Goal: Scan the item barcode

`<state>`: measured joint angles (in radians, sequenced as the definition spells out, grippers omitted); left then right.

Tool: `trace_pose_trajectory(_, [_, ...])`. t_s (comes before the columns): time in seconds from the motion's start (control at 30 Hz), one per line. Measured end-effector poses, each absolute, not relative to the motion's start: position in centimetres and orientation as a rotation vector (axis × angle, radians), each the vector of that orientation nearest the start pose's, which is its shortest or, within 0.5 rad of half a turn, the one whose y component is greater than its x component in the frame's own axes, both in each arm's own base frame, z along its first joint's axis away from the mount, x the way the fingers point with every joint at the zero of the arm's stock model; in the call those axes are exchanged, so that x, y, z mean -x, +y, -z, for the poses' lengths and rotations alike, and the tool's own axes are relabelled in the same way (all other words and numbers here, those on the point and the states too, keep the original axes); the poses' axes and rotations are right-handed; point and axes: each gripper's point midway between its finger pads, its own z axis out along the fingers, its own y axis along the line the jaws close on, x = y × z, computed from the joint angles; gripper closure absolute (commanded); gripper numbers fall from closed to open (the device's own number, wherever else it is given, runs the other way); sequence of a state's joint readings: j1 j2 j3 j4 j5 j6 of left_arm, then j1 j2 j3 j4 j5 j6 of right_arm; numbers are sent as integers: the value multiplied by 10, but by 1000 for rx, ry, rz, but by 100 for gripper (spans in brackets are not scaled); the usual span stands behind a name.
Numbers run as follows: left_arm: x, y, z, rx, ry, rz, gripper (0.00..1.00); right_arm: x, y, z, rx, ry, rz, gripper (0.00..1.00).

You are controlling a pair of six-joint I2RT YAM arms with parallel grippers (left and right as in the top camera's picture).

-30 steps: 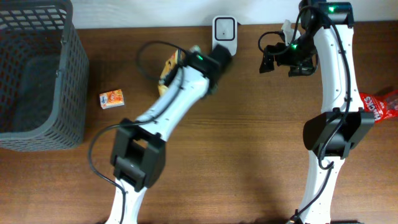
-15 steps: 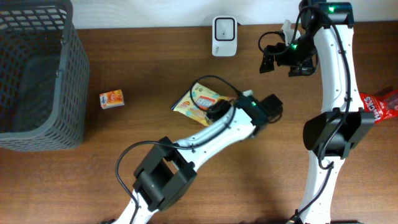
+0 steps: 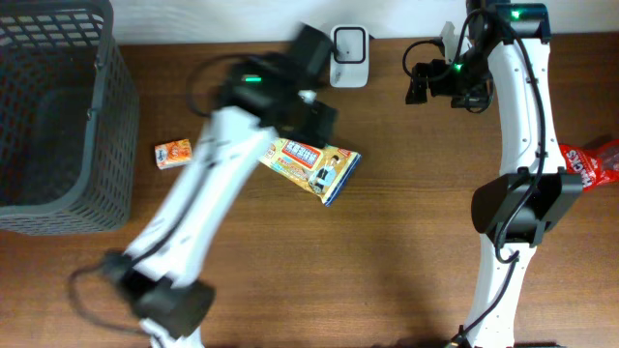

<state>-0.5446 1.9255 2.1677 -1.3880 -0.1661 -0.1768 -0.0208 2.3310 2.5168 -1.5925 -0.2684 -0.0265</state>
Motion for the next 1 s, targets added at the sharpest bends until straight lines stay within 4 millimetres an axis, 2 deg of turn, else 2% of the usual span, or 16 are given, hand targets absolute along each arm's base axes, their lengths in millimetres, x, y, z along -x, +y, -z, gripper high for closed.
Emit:
trace_pose_trajectory(0.07, [-382,-184,-290,-388,2595,84,1,-472,36,-173,41,2944,-395,2])
trace_pose_trajectory(0.13, [-378,-172,-305,-359,2576,121,1,-473,38,-173,44,2936,-411,1])
trace_pose_trajectory(0.23, [-379,-157,-307,-317,2587,129,1,-472,47,-176,47,2930,-490,1])
trace_pose_trajectory(0.27, [-382,-151,-306,-286,2594,124,1,-472,57,-179,60,2913,-570,1])
trace_pose_trajectory(0.33, [-387,-133,-303,-193,2612,96,1,-473,72,-185,85,2879,-671,21])
trace_pose_trajectory(0.37, [-390,-123,-303,-130,2616,82,1,-476,82,-187,119,2858,-696,28])
trace_pose_trajectory(0.5, [-394,-82,-300,99,2643,35,1,-474,129,-185,295,2842,-648,28])
trace_pose_trajectory(0.6, [-395,-57,-298,222,2647,11,1,-464,199,-165,530,2837,-566,31])
trace_pose_trajectory(0.67, [-396,-44,-298,278,2644,1,1,-460,230,-145,639,2836,-511,32])
trace_pose_trajectory(0.73, [-393,-28,-296,338,2656,-17,1,-454,261,-114,753,2846,-442,32])
trace_pose_trajectory(0.8, [-389,-9,-294,413,2667,-38,1,-448,279,-88,822,2862,-378,32])
trace_pose_trajectory(0.87, [-385,6,-292,468,2674,-55,1,-446,286,-71,862,2870,-330,28])
trace_pose_trajectory(1.0, [-382,20,-291,517,2679,-76,1,-444,291,-60,899,2867,-281,27])
